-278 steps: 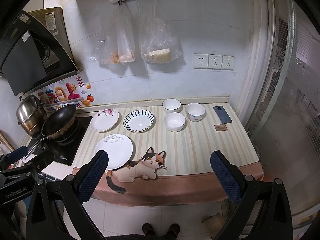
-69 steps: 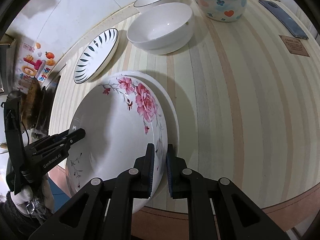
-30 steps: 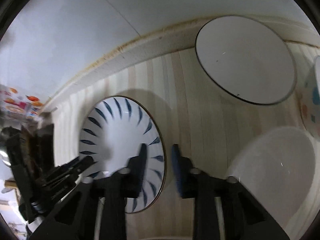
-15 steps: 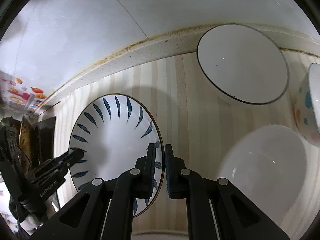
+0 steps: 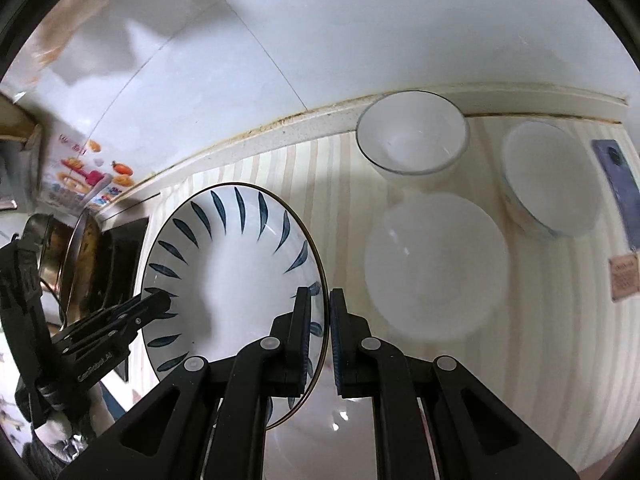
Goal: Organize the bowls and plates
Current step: 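Lower the blue-striped plate onto the pink-flower plate with both grippers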
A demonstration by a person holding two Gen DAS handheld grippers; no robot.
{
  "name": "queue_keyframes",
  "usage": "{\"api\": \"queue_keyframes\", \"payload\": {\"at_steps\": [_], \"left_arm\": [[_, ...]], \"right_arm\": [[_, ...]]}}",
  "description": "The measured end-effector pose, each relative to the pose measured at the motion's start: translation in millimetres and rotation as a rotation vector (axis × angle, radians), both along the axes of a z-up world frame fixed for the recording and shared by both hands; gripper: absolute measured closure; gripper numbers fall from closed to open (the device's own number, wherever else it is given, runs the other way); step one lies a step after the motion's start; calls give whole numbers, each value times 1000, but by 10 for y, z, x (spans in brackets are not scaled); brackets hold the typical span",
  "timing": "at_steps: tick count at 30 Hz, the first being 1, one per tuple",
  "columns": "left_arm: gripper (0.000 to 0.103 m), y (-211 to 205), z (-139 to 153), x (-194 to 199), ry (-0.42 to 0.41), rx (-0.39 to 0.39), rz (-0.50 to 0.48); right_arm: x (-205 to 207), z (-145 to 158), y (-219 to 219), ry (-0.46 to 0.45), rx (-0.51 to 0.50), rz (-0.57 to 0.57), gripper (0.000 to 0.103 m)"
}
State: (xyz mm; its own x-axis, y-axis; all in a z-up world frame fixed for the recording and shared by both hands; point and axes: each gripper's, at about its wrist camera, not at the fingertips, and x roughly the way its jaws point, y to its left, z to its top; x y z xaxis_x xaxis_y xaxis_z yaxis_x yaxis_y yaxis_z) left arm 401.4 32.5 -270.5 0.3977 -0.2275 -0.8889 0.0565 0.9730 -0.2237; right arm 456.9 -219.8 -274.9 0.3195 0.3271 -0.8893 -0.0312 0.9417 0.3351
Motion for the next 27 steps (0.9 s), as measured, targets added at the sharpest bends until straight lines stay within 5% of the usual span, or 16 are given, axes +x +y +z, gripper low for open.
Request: {"api": "queue_keyframes", "payload": {"at_steps": [5,12,27], "left_arm": [[84,-217,-34,-330,21,-4,-21],[83,-442,-228,-664,67,16,-36],[83,-678,-654,-880,129,108,-45]], "right_arm": [[-458,91,-228,1,-20,7,92],[-959,-163,-442,54,-18,5,92],[-1331,-679,-521,121,-39,11,92]]}}
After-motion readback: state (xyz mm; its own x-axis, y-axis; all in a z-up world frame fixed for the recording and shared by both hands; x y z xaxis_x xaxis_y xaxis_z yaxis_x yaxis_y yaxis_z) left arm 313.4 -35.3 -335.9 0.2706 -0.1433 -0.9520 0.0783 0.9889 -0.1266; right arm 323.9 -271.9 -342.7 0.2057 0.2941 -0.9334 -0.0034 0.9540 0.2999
